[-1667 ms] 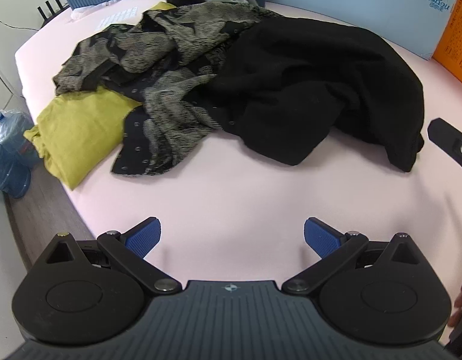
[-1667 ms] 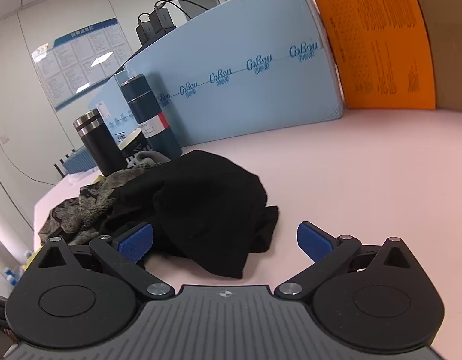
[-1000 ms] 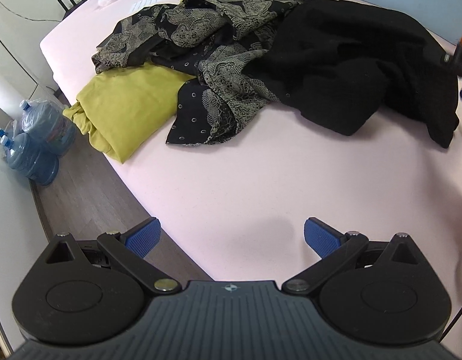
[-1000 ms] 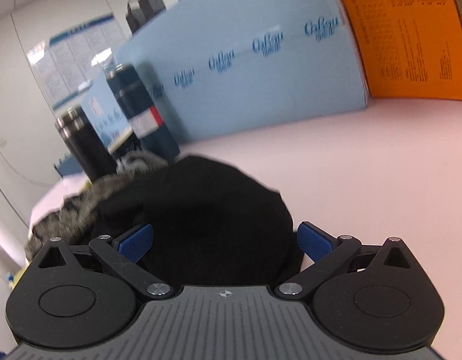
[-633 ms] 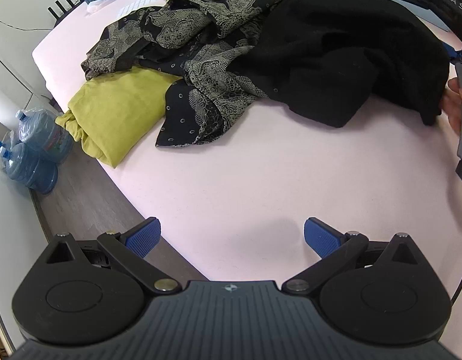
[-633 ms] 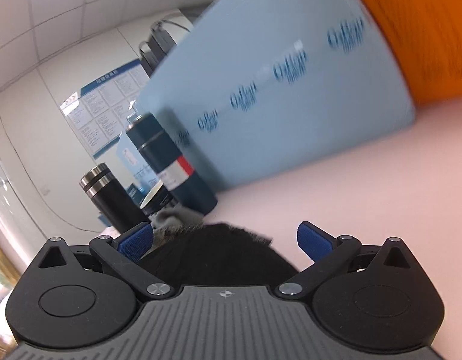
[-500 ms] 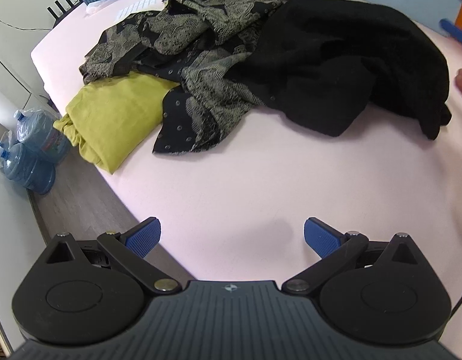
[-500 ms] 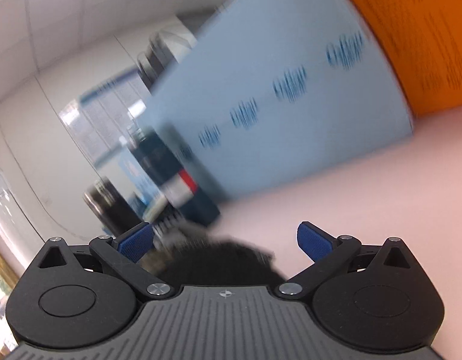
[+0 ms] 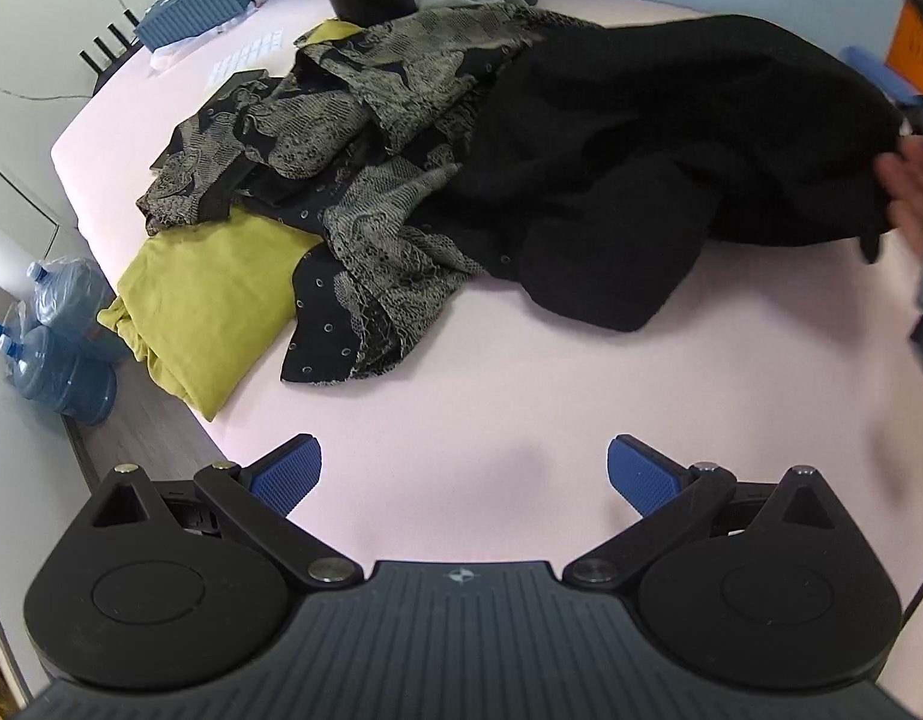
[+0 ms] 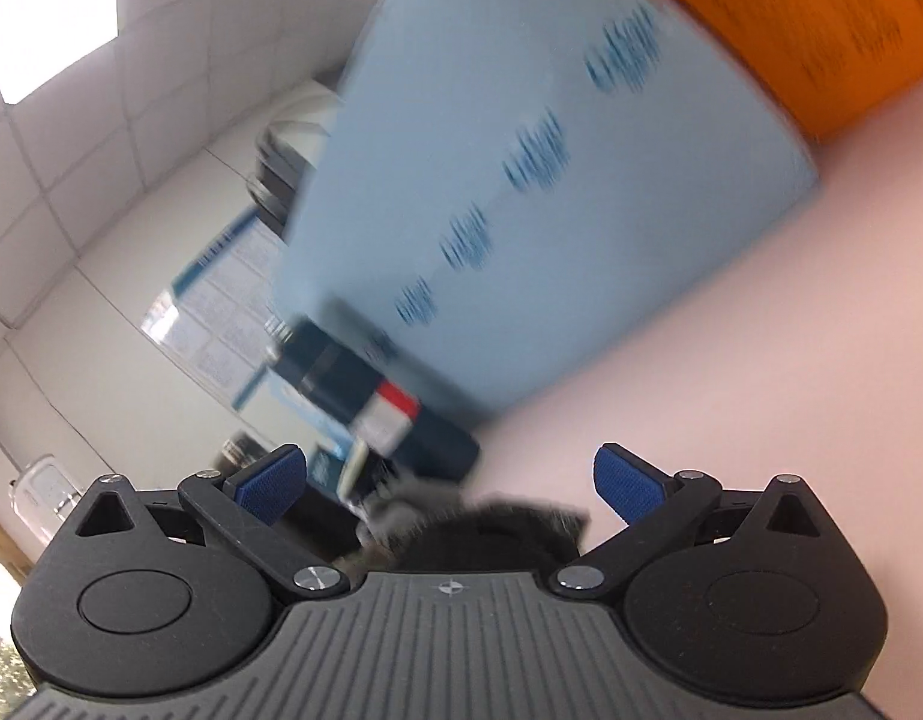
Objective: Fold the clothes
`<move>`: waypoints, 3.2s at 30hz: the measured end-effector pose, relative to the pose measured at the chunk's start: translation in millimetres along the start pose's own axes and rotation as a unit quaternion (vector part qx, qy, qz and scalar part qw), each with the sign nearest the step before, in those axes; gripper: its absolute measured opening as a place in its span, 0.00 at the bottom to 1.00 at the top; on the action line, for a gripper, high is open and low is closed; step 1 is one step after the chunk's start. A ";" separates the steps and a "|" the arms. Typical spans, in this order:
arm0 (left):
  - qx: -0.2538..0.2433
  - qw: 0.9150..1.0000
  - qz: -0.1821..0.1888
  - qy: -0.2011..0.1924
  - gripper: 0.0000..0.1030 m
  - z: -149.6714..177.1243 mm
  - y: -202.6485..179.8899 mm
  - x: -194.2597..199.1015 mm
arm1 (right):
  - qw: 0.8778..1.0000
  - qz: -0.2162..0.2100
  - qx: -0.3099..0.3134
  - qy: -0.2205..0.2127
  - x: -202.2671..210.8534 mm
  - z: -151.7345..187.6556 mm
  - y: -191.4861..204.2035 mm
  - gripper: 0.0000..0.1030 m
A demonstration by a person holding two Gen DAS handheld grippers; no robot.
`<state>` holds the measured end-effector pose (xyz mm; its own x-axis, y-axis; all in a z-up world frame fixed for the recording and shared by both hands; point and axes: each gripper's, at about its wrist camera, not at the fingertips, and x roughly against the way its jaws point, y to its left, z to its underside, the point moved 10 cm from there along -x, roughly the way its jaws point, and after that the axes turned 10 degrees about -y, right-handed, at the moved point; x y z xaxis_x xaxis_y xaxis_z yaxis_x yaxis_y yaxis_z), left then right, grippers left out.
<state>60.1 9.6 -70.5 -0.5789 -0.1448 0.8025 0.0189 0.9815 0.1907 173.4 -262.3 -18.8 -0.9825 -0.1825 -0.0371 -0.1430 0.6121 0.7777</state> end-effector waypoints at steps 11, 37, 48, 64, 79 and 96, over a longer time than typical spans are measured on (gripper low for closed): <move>-0.038 0.997 0.053 -0.033 1.00 -42.0 -58.0 1.6 | 0.951 0.145 0.099 -0.255 157.5 -212.1 -44.0 1.00; 0.021 0.997 0.057 -0.039 1.00 -26.1 -33.1 5.9 | 0.987 0.111 0.095 0.068 107.2 -43.8 -22.9 0.06; -0.047 0.992 0.102 -0.058 1.00 -46.4 -98.7 9.5 | 0.964 0.086 0.108 -0.227 265.2 -267.7 34.7 0.06; -0.156 0.966 0.179 -0.106 1.00 -30.5 -183.7 23.5 | 0.913 0.251 0.297 -0.122 192.6 -288.3 -34.7 0.77; -0.443 0.805 0.290 -0.267 0.01 -13.2 -341.6 58.8 | 0.913 0.394 0.034 -0.103 397.4 -106.3 -131.5 0.96; -0.419 0.682 0.460 -0.384 0.97 5.2 -309.0 189.8 | 0.918 0.365 -0.008 -0.157 415.5 -118.4 -130.1 0.97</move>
<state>-59.9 -320.5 20.0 -0.2588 0.9086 0.3279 0.9351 0.1506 0.3208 -202.1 -508.9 -61.2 -0.8020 0.5041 0.3204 0.5664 0.4713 0.6761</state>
